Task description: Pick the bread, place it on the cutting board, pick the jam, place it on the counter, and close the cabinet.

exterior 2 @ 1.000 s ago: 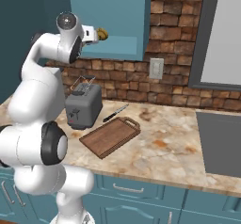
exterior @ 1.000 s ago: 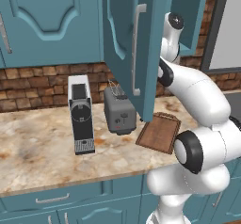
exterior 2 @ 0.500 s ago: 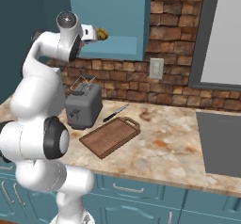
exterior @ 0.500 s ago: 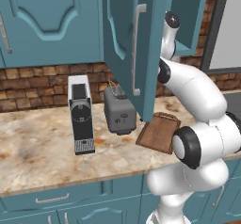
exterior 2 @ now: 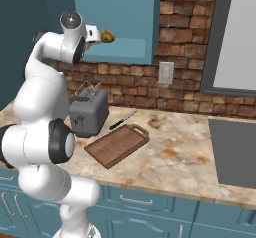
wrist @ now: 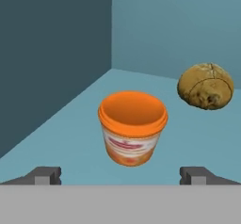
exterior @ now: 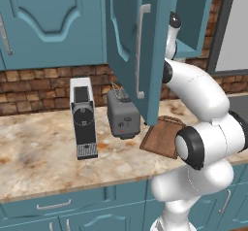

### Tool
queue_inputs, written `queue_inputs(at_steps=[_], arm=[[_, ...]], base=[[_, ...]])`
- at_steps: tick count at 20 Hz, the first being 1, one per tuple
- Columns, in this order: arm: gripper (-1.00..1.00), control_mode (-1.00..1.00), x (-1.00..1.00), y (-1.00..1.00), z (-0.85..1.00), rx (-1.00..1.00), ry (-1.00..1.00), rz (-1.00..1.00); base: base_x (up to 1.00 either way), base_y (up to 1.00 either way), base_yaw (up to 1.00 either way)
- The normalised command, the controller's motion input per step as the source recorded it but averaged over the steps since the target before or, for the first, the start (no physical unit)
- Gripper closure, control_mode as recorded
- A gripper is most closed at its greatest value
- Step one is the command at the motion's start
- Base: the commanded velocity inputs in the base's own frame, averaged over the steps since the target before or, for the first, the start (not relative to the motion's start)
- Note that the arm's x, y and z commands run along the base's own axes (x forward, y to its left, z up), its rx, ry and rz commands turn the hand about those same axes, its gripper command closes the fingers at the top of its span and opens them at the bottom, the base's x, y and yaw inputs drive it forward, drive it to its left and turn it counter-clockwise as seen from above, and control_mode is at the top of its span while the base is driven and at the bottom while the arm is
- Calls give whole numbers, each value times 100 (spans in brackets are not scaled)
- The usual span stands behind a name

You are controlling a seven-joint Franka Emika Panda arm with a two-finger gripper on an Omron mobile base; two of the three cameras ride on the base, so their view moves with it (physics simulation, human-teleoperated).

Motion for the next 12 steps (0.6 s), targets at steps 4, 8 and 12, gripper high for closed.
queue_inputs(at_steps=[4,8,12], arm=[[-100,-100,9,7,0,0,0,3],[-100,-100,9,0,0,0,0,1],[-100,-100,15,0,0,0,0,0]], base=[[0,0,0],[0,0,0],[0,0,0]])
